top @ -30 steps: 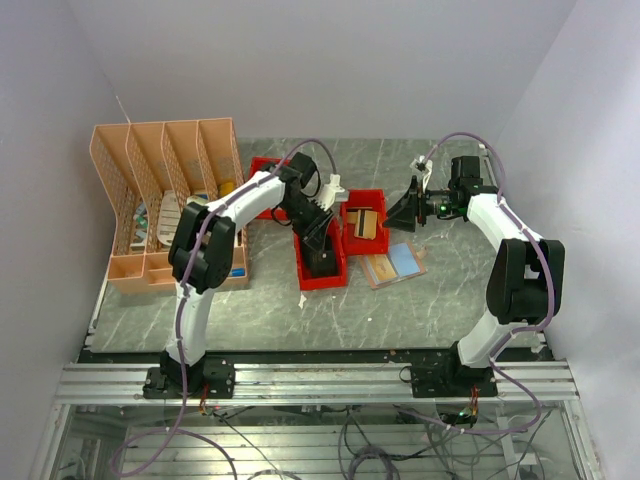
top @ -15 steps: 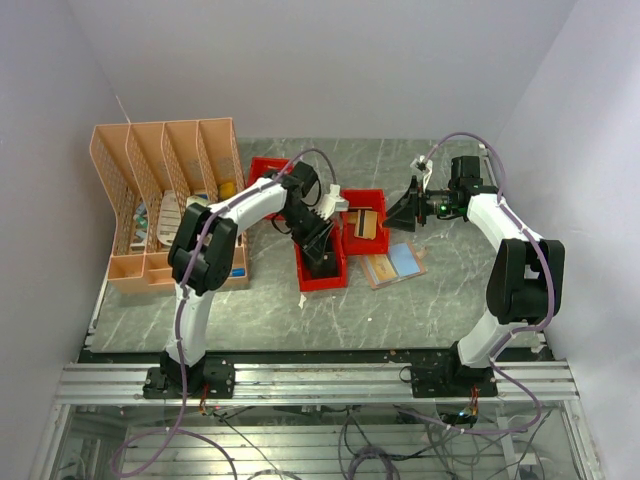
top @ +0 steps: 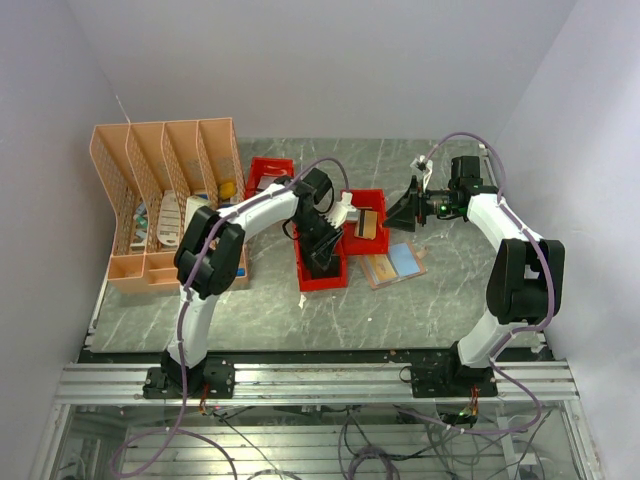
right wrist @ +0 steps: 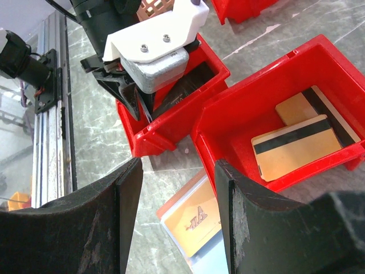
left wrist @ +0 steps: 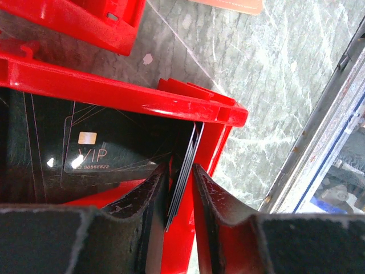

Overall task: Put the credit cards into the card holder
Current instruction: Adjust the credit card in the storage box.

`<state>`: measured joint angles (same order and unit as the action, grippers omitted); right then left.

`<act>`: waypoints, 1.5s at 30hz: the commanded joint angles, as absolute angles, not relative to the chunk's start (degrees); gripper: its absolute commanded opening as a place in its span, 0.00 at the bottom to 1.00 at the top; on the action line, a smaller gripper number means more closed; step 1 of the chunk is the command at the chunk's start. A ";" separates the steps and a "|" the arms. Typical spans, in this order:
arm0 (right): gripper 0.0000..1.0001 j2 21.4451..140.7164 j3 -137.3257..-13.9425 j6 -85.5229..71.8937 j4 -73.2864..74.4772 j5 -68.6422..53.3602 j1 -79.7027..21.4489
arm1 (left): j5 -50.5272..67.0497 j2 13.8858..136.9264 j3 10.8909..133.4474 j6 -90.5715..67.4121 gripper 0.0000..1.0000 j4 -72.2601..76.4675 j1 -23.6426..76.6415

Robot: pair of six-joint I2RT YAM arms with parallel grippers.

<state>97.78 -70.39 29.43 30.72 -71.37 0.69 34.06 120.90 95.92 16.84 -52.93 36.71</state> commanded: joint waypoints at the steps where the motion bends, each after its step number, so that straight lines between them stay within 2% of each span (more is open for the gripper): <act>1: 0.54 97.59 -71.37 29.97 30.20 -72.50 1.08 | 34.22 122.33 96.63 16.56 0.34 -51.58 37.07; 4: 0.54 97.78 -71.47 30.24 30.59 -72.46 1.07 | 35.28 122.84 96.34 16.80 0.33 -51.03 37.18; 8: 0.54 97.91 -71.48 30.32 30.74 -72.51 1.09 | 36.58 123.17 96.49 17.46 0.26 -50.93 37.16; 12: 0.54 97.96 -71.50 30.32 30.71 -72.60 1.06 | 38.08 123.88 98.09 18.97 0.09 -52.73 36.70; 14: 0.54 97.93 -71.46 30.32 30.71 -72.64 1.07 | 38.50 124.18 99.04 19.50 0.07 -53.94 36.00; 21: 0.54 98.08 -71.45 30.37 30.70 -72.72 1.07 | 40.37 124.28 100.81 19.79 0.08 -55.99 32.90; 28: 0.54 98.53 -71.72 30.76 31.23 -72.86 1.06 | 41.85 125.85 101.02 20.08 0.13 -57.79 31.92; 33: 0.54 98.71 -71.72 30.81 31.33 -72.95 1.11 | 42.93 125.84 100.50 20.30 0.22 -58.03 31.33; 40: 0.54 98.79 -71.72 30.85 31.37 -72.86 1.12 | 44.86 125.73 100.72 20.76 0.27 -58.66 30.57; 45: 0.54 98.99 -71.88 30.93 31.50 -72.97 1.07 | 45.31 125.51 100.98 21.11 0.27 -59.43 29.86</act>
<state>98.37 -70.39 29.87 31.18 -71.81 0.69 42.52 125.32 99.92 20.14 -57.60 30.72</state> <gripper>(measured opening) 0.534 0.272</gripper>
